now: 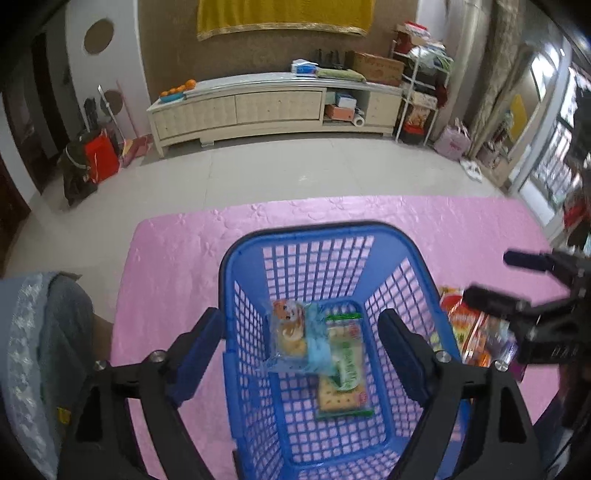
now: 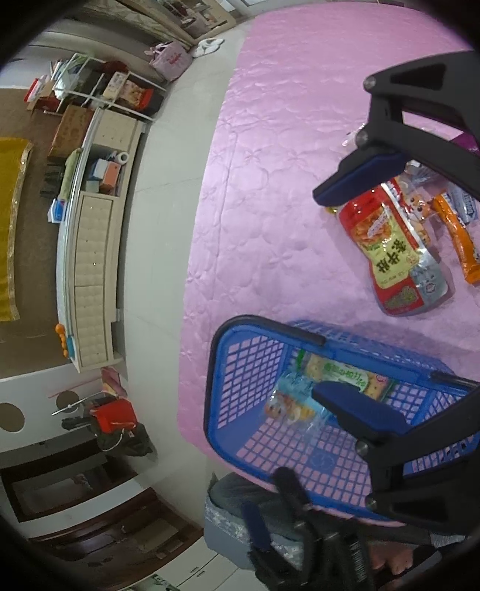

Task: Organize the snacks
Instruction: 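Open both tools to drop the bread bag and cracker pack into the basket, then move both tools back to the snack pile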

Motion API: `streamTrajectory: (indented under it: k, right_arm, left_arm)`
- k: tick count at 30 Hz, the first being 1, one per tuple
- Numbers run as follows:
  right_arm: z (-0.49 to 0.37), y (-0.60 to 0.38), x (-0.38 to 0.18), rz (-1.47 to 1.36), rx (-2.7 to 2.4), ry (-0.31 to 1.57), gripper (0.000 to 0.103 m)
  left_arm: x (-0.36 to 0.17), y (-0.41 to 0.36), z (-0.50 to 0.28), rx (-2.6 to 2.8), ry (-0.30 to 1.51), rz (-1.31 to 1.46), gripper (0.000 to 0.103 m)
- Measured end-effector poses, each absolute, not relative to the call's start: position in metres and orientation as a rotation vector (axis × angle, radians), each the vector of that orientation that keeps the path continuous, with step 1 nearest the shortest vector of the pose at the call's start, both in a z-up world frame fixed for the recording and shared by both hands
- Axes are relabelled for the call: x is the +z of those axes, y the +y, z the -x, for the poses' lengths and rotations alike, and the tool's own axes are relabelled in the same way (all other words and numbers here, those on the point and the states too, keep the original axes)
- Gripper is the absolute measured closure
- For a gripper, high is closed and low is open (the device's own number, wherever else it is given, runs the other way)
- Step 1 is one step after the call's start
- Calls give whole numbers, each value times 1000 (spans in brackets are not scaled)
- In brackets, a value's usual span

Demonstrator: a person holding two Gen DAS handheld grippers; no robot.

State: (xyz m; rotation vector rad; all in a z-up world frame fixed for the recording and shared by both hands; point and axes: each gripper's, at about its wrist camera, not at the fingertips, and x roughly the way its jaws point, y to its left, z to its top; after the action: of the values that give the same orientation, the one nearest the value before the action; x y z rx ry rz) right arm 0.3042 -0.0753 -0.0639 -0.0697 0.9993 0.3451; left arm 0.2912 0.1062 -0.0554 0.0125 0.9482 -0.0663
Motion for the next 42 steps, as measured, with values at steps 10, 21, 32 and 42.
streamTrajectory:
  k: [10, 21, 32, 42]
  right_arm:
    - [-266, -88, -35, 74, 349, 946, 6]
    - [-219, -119, -10, 65, 359, 870, 6]
    - [-166, -160, 2, 57, 359, 804, 6]
    - [-133, -219, -24, 54, 267, 812, 6]
  left_arm:
    - [-25, 86, -254, -97, 911, 1, 19]
    - [10, 57, -206, -92, 808, -37, 19]
    - [15, 14, -163, -154, 749, -114, 18]
    - [-9, -45, -141, -276, 758, -178, 18]
